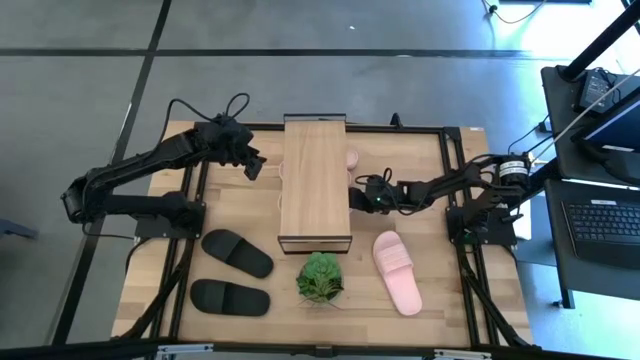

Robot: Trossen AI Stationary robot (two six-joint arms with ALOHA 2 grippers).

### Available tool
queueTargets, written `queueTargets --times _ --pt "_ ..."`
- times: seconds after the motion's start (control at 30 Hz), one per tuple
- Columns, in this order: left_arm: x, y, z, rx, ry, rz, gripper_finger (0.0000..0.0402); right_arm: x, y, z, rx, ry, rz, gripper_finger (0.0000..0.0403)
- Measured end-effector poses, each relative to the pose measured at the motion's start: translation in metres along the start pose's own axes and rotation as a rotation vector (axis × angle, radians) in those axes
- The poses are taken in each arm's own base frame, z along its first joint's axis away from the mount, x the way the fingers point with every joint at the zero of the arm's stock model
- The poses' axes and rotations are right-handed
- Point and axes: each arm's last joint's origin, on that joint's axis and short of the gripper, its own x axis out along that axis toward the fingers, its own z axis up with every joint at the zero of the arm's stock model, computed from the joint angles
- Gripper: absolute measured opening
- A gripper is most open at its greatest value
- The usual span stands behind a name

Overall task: Pick and place slides into the shelf
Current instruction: Put the pink slipper under the shelf, then adjust the pink slipper under the shelf

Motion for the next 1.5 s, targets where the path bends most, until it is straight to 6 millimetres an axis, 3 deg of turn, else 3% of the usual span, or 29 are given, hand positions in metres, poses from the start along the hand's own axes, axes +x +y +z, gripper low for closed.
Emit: queueTargets --times 0.83,1.07,1.5 --pt "0.000 0.000 0.000 0.000 0.000 0.000 0.0187 0.000 0.002 0.001 -0.018 -0.033 0.023 0.0140" --pt "0.000 0.000 0.000 0.000 0.001 0.000 0.0187 -0.001 0.003 0.002 0.004 -0.036 0.030 0.0150" --pt "0.000 0.000 -0.001 0.000 0.007 0.002 0.0187 -0.046 0.011 0.017 -0.057 -0.125 -0.032 0.0150"
